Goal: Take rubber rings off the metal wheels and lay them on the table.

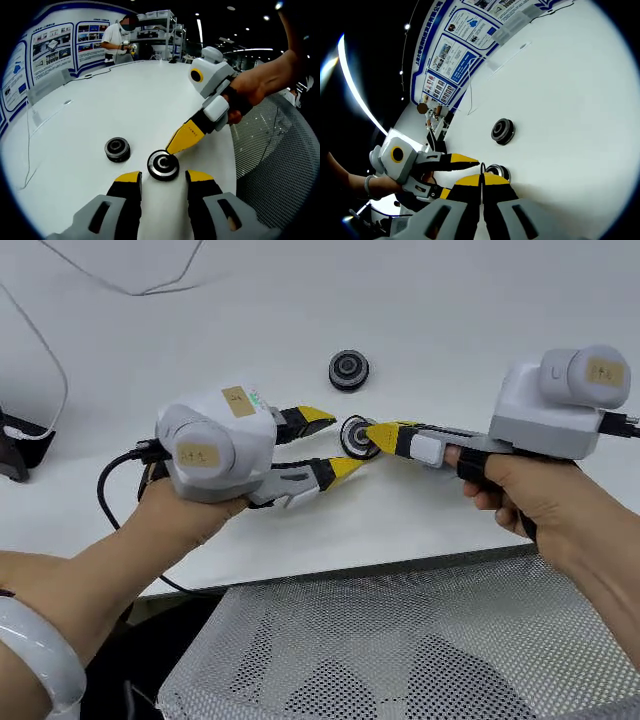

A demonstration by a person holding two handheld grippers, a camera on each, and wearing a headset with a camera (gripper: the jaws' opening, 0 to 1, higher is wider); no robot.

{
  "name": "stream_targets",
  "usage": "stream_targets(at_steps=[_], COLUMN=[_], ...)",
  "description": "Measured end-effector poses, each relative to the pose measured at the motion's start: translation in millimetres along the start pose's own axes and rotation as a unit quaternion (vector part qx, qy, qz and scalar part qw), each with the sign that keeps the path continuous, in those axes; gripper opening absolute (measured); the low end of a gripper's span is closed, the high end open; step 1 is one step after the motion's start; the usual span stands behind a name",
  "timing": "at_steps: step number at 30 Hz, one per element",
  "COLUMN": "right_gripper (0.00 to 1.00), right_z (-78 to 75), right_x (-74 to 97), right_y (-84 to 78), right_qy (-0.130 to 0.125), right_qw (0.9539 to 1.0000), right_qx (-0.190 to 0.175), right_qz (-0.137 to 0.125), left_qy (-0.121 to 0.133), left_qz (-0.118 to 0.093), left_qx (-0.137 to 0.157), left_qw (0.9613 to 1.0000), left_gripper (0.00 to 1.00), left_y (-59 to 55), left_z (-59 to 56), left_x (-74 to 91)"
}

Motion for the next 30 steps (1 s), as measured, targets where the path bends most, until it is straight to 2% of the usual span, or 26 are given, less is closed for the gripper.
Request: stream_targets(at_steps=[8,13,15,18,21,30], right_gripper=[0.01,0.01,0.01,0.01,0.01,0.01], right_z=[6.3,8.5,9.9,11.2,11.5,-3.6], right_x=[6.1,10.0,11.8,14.4,18.4,40.7], right_y=[4.0,5.1,5.8,6.4,6.5,11.4], right_qy=[0.007,0.010,0.013,0.014,0.012,-0.012], right_qw=[0.9999,0.9999,0.9998,0.9998,0.9998,0.9995], right_qx=[-0.006,-0.007,-0.011,-0.011,-0.010,-0.016], right_qz=[-0.007,-0.007,-0.009,-0.010,-0.009,-0.024], left_qy=[0.013,0.011,0.014,0.018,0.019,0.021], left_qz=[-0.004,-0.018,-0.027,-0.032,-0.035,-0.037], left_qx=[0.009,0.015,0.017,0.019,0.024,0.028], left_qw=[0.9999,0.9997,0.9994,0.9991,0.9989,0.9987], left_gripper=[0.42,0.45,0.49,0.55,0.56,0.63], left_y=[-0.9,1.0,2.6,2.4,1.8,0.7], left_z=[2.0,1.6,2.5,5.0,5.8,4.7], left_x=[4.4,6.7,8.2,10.7,12.9,13.6])
Point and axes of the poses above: the centre of the closed fingertips' face, and the gripper's own axes: x roughly backward along the fingers, z roughly to its left, y roughly out of its top, the point moved 4 cm from there along x, roughly backward along the fingers, and after that the axes turned 2 degrees about -z, right-handed, at the moved point
